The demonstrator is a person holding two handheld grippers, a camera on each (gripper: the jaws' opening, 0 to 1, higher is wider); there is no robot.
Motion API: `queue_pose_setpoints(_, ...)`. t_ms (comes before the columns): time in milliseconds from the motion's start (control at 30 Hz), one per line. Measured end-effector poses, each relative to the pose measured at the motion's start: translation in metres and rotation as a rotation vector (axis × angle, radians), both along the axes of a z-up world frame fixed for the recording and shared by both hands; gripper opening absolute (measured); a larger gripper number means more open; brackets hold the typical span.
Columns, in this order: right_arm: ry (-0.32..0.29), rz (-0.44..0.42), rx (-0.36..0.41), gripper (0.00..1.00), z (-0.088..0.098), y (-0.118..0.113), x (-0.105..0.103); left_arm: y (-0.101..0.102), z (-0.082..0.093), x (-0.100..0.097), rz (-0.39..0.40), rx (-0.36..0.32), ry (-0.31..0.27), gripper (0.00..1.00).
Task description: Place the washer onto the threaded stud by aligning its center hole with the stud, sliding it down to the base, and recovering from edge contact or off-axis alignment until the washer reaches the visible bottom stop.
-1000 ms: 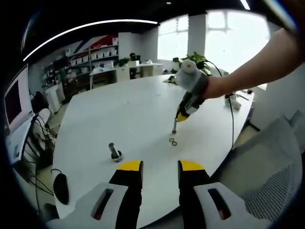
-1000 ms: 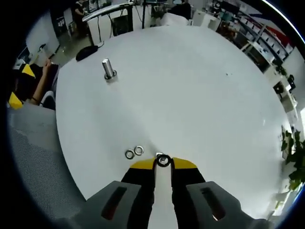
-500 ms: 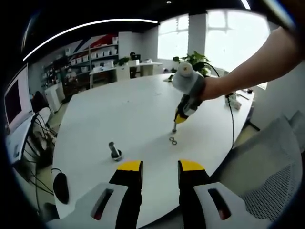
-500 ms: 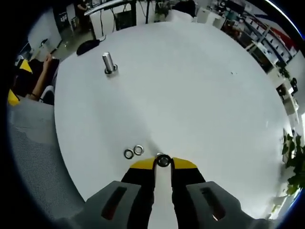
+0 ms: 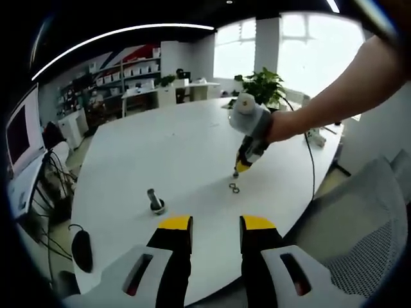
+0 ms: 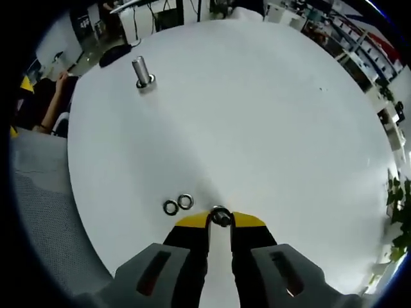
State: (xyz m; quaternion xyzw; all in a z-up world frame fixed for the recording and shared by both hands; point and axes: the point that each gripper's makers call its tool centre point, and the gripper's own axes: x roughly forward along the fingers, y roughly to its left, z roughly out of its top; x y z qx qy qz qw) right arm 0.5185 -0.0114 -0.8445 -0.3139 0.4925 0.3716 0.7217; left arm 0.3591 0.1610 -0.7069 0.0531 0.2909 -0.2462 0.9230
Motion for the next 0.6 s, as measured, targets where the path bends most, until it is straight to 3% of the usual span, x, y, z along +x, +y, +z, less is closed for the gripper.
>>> queue_pose_setpoints(600,0.012,0.026,-0.012,0.14,-0.014,-0.001,-0.001,0.001,-0.001,-0.001,0.009,0.005,0.008,0.27)
